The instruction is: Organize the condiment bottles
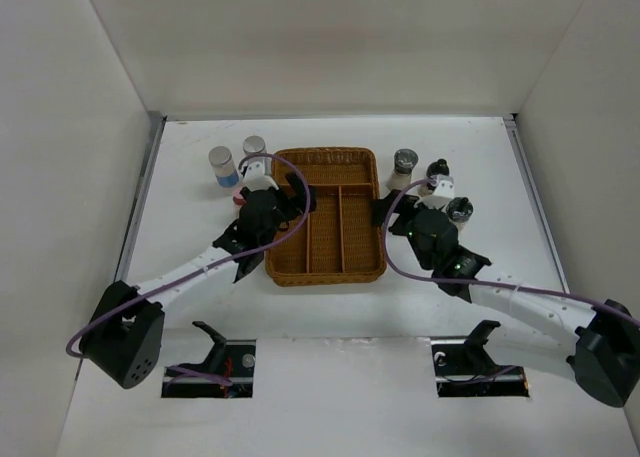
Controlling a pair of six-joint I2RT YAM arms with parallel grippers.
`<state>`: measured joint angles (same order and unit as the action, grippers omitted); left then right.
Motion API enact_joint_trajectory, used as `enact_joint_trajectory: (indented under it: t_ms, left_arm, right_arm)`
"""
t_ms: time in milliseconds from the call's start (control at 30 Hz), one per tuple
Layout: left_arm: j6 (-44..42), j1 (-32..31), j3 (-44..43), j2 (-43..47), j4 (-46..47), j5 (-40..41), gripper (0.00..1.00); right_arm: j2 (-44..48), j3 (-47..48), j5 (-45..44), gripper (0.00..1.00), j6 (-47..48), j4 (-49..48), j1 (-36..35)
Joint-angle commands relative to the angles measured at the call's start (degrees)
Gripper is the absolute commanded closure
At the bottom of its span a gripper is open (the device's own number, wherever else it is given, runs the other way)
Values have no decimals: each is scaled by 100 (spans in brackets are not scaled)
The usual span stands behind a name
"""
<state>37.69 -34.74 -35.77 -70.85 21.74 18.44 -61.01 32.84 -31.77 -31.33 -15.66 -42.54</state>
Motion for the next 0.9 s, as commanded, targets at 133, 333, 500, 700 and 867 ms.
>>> enact_joint_trajectory:
  t_ms: [133,333,500,700,867]
  left_arm:
    - [-289,437,-325,580,-521,248,0]
    - [-692,912,-676,976,-644,861,0]
    - [-991,1246,-1308,828,-1048,1268,10]
    - [-1044,1554,-1819,301,-1443,1821,69]
    - [-1027,1913,-2319,-498,-1724,1839,18]
  right_arm:
    - [-85,-234,821,0,-329,-1158,-460]
    - [-525,-287,1453,0,-295,-1729,-926]
    - [-727,-445,1621,65,-303,-2213,-988]
    - [-789,-384,1674,76,-242,-1853,-839]
    - [-807,-463,1744,41,-251,-1949,-725]
